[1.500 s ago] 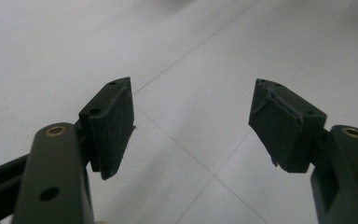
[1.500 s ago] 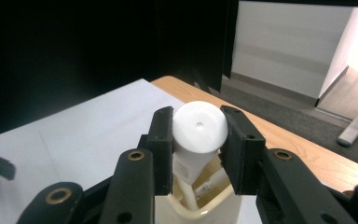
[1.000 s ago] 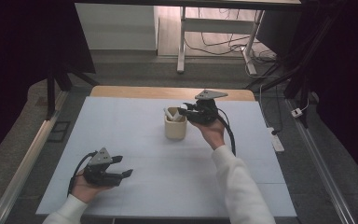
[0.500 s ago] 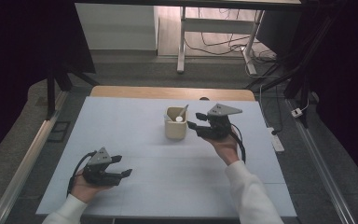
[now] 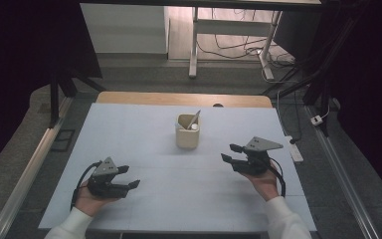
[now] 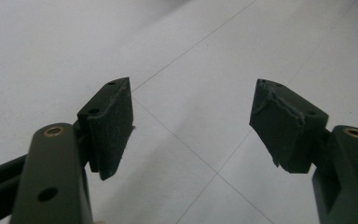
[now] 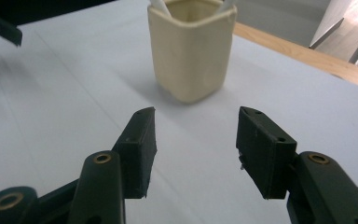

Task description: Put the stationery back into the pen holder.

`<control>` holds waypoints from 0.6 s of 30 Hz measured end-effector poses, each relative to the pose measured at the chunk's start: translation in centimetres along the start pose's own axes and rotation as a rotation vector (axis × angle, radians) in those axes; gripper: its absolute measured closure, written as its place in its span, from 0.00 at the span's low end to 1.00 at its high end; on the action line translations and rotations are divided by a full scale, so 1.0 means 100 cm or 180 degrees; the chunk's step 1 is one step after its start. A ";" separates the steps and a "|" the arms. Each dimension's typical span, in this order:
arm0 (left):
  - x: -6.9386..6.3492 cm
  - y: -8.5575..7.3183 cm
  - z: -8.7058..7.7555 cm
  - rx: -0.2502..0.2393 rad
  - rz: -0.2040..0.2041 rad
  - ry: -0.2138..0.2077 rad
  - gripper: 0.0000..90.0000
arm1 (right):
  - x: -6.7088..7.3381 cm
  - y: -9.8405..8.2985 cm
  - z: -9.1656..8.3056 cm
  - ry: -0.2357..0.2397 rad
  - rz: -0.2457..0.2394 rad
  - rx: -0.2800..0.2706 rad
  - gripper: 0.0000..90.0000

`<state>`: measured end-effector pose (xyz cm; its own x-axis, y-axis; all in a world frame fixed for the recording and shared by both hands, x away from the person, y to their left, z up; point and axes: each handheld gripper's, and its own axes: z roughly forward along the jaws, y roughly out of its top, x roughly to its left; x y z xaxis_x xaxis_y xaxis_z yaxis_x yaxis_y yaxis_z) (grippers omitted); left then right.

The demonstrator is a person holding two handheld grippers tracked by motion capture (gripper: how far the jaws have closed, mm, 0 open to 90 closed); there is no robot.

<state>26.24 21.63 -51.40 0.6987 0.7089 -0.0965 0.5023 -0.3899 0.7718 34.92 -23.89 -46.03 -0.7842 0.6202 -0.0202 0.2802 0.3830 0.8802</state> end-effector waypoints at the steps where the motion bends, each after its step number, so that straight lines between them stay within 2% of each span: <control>1: 0.000 0.000 0.000 -0.0001 -0.0001 0.0001 0.33 | 0.000 -0.004 -0.004 -0.0005 0.0001 0.0003 0.52; 10: 0.000 0.000 -0.001 -0.0005 -0.0007 0.0017 0.33 | -0.006 -0.039 -0.026 -0.0028 0.0053 0.0077 0.52; 18: 0.000 0.001 -0.002 -0.0038 -0.0024 0.0006 0.33 | -0.005 -0.042 -0.027 -0.0022 -0.0008 0.0110 0.52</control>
<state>26.16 21.72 -51.19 0.6939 0.7129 -0.1013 0.5015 -0.3775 0.7784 32.59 -27.66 -48.43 -0.7812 0.6238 -0.0258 0.2973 0.4079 0.8633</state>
